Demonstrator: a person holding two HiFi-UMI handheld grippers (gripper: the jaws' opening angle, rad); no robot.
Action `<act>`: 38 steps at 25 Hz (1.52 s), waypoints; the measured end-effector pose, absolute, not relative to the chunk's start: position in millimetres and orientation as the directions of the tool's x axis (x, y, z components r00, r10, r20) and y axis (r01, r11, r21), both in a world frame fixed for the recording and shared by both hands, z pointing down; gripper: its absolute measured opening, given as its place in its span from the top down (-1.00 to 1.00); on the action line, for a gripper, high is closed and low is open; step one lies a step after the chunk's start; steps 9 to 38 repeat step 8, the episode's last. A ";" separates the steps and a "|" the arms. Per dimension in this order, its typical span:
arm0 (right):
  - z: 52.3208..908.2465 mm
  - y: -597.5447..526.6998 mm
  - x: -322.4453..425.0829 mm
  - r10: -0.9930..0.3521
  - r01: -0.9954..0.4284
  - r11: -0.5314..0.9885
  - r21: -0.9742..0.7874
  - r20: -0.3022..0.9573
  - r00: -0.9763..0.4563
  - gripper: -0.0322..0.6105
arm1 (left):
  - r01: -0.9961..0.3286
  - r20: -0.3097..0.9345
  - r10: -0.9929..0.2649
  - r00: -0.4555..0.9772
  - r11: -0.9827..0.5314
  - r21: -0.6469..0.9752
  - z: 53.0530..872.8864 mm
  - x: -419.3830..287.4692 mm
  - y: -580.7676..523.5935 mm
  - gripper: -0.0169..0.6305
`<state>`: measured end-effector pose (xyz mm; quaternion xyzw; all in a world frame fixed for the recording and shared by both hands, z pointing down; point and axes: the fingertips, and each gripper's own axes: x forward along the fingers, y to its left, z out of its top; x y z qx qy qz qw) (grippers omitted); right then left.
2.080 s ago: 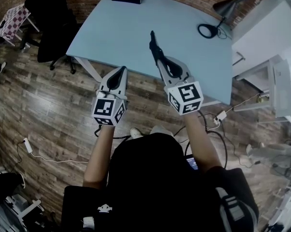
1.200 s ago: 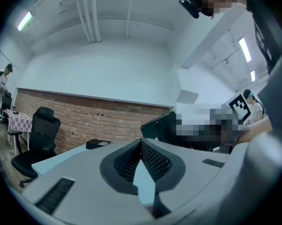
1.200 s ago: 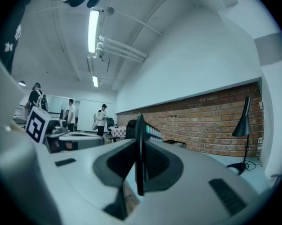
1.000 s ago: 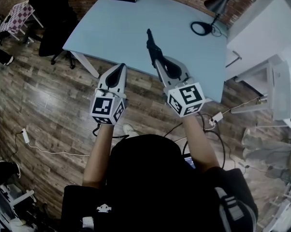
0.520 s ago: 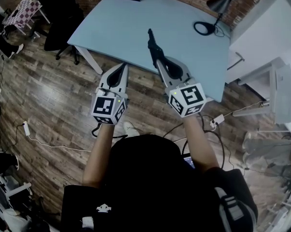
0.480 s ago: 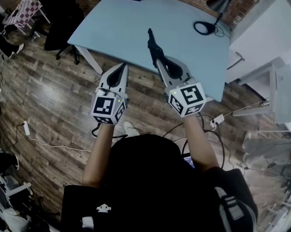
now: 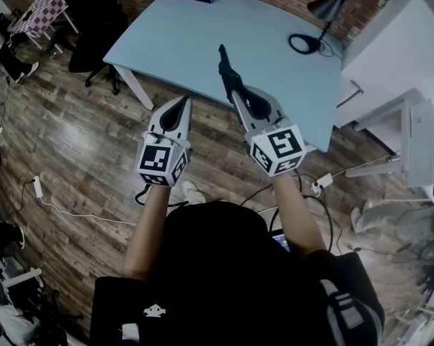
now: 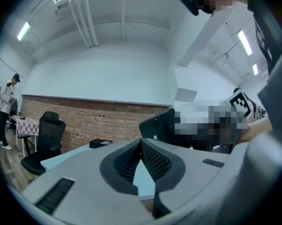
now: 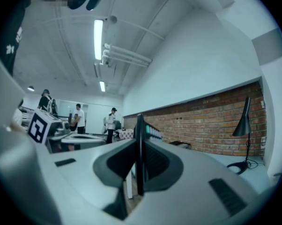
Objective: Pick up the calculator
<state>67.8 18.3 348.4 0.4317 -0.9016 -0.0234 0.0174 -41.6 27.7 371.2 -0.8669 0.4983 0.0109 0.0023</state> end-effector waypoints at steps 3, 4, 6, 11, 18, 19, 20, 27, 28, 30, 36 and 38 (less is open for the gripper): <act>348.6 21.5 66.0 -0.776 -0.774 0.630 0.061 0.010 -0.631 0.75 | -0.866 -0.022 -0.866 0.499 -0.499 0.008 370.1 -42.8 31.3 0.94; 349.0 22.8 64.9 -0.774 -0.772 0.633 0.062 0.012 -0.633 0.75 | -0.867 -0.022 -0.867 0.498 -0.498 0.007 370.4 -43.7 32.5 0.94; 350.0 25.5 63.2 -0.770 -0.768 0.637 0.064 0.014 -0.637 0.75 | -0.869 -0.021 -0.868 0.495 -0.496 0.007 371.1 -44.6 34.9 0.94; 350.9 28.4 61.7 -0.767 -0.765 0.641 0.066 0.017 -0.641 0.75 | -0.869 -0.021 -0.869 0.494 -0.494 0.008 371.6 -45.0 37.4 0.94; 350.9 28.4 61.7 -0.767 -0.765 0.641 0.066 0.017 -0.641 0.75 | -0.869 -0.021 -0.869 0.494 -0.494 0.008 371.6 -45.0 37.4 0.94; 350.9 28.4 61.7 -0.767 -0.765 0.641 0.066 0.017 -0.641 0.75 | -0.869 -0.021 -0.869 0.494 -0.494 0.008 371.6 -45.0 37.4 0.94; 350.9 28.4 61.7 -0.767 -0.765 0.641 0.066 0.017 -0.641 0.75 | -0.869 -0.021 -0.869 0.494 -0.494 0.008 371.6 -45.0 37.4 0.94; 350.9 28.4 61.7 -0.767 -0.765 0.641 0.066 0.017 -0.641 0.75 | -0.869 -0.021 -0.869 0.494 -0.494 0.008 371.6 -45.0 37.4 0.94; 350.9 28.4 61.7 -0.767 -0.765 0.641 0.066 0.017 -0.641 0.75 | -0.869 -0.021 -0.869 0.494 -0.494 0.008 371.6 -45.0 37.4 0.94; 350.9 28.4 61.7 -0.767 -0.765 0.641 0.066 0.017 -0.641 0.75 | -0.869 -0.021 -0.869 0.494 -0.494 0.008 371.6 -45.0 37.4 0.94; 350.9 28.4 61.7 -0.767 -0.765 0.641 0.066 0.017 -0.641 0.75 | -0.869 -0.021 -0.869 0.494 -0.494 0.008 371.6 -45.0 37.4 0.94; 350.9 28.4 61.7 -0.767 -0.765 0.641 0.066 0.017 -0.641 0.75 | -0.869 -0.021 -0.869 0.494 -0.494 0.008 371.6 -45.0 37.4 0.94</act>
